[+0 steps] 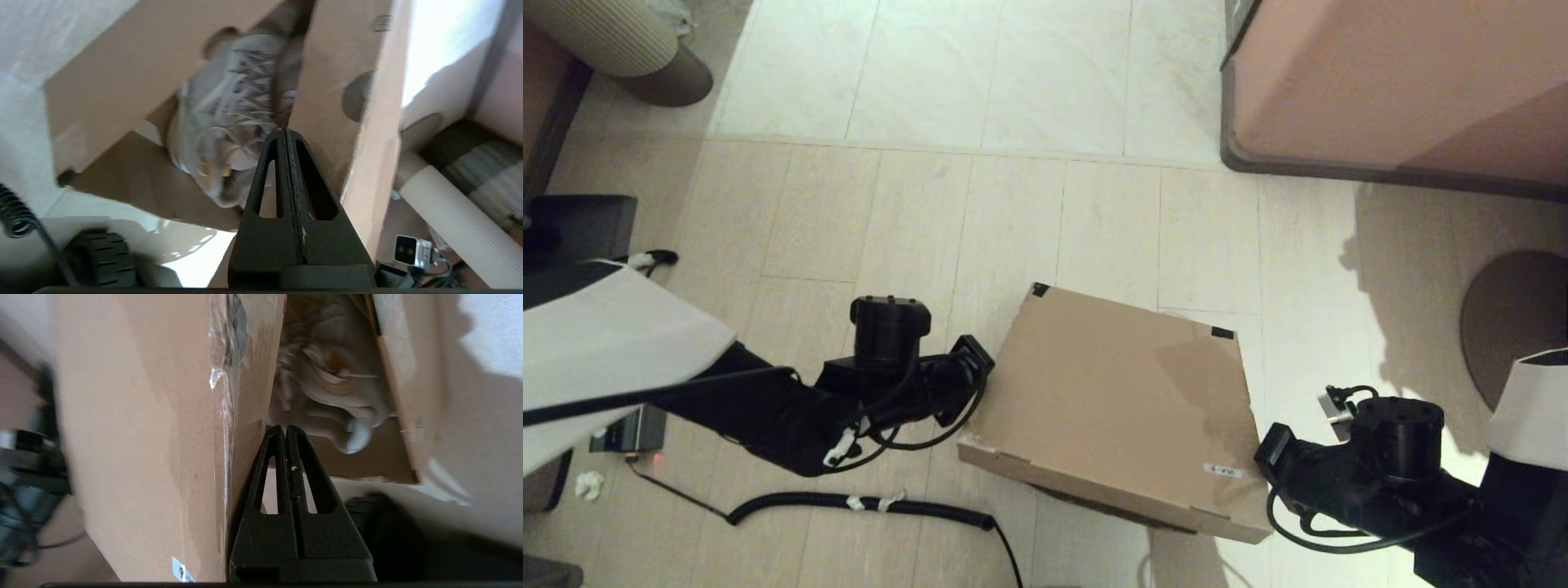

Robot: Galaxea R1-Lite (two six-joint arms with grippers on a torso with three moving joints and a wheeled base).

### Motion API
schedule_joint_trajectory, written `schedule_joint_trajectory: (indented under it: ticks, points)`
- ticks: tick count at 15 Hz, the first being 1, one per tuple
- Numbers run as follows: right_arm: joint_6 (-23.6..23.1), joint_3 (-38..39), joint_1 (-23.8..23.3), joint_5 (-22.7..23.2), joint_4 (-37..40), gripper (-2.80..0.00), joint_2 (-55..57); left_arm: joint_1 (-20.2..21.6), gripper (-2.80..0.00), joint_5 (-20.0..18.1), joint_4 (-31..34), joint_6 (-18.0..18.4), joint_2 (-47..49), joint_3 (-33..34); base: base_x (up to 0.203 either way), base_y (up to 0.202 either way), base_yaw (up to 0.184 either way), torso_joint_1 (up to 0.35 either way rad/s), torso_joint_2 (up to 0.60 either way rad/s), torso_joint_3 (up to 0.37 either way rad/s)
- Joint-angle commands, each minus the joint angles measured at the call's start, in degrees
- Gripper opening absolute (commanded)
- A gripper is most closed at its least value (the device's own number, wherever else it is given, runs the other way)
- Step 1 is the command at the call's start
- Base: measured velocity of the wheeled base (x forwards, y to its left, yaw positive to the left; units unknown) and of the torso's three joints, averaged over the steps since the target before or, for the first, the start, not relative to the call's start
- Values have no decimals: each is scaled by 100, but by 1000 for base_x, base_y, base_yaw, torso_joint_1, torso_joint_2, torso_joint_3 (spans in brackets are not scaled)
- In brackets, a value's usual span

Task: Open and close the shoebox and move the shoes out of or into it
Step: Open the shoe box

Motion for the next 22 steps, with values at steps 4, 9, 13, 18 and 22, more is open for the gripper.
schedule_joint_trajectory:
  ticks: [4,9,13,18,22]
  points:
    - [379,9,-301,446,277,-280,-760,101,-280,10,-63,-104,-225,-33,0,0,0,0,0,0]
    - [1101,50,-715,1122,762,-280,-1456,152,-280,10,-68,-288,-209,-266,0,0,0,0,0,0]
    - [1137,49,-741,1204,773,-280,-1463,598,-280,10,-30,-288,-196,-744,0,0,0,0,0,0]
    - [1218,-256,-775,1218,773,-280,-1436,1002,-280,10,-15,-279,-217,-894,0,0,0,0,0,0]
    - [1278,-725,-838,1217,773,-280,-1402,920,-280,10,164,-288,-463,-635,0,0,0,0,0,0]
